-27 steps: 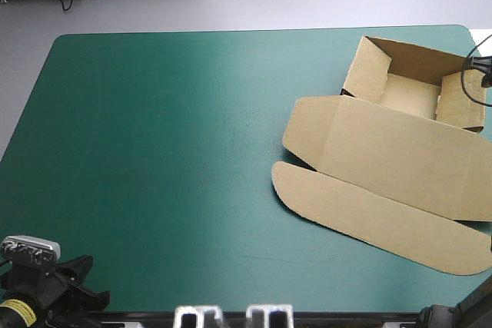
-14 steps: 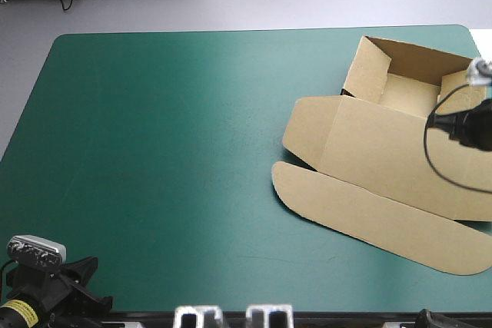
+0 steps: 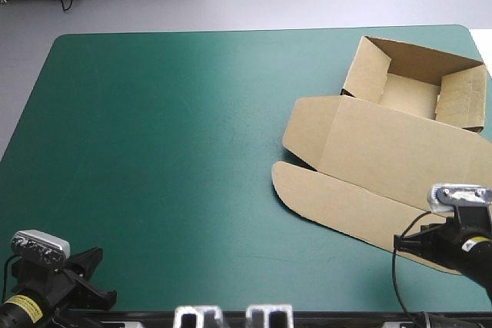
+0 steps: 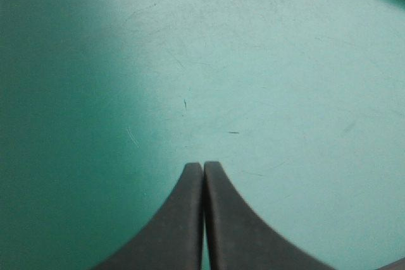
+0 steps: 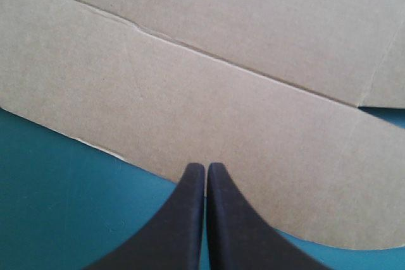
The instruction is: Fold the box
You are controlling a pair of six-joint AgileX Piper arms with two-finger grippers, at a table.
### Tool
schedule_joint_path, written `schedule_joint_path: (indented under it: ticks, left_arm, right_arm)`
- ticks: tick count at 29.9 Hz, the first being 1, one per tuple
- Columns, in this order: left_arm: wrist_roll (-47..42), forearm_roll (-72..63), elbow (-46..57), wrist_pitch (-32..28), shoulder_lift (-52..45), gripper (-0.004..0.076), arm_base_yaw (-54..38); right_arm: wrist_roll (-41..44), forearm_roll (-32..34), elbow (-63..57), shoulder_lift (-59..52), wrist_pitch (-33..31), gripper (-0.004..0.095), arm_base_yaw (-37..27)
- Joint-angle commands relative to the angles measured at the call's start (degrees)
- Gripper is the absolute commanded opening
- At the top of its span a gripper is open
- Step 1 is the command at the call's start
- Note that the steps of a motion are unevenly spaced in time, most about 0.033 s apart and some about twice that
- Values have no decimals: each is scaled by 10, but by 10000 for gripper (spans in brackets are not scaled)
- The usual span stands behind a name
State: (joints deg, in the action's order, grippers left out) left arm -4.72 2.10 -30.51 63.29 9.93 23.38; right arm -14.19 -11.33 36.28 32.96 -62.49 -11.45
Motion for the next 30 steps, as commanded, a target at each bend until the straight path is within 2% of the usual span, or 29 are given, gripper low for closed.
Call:
schedule_joint_path:
  ticks: [1, 8, 11, 15, 30]
  left_arm:
    - [7, -6, 5, -46, 2, -10, 2]
    - [12, -6, 11, -48, -16, -10, 2]
    - [12, -6, 11, -48, -19, -10, 2]
    - [12, -10, 13, -45, -19, -10, 2]
    - [9, -21, 15, -37, -19, -10, 2]
  right_arm:
    - [15, 4, -29, -64, 52, -1, 2]
    - [19, 5, -70, -142, 48, -1, 4]
    - [21, 7, -70, -159, 50, -1, 25]
    - [21, 7, -70, -165, 50, -1, 48]
    - [20, 3, -70, -165, 48, -1, 48]
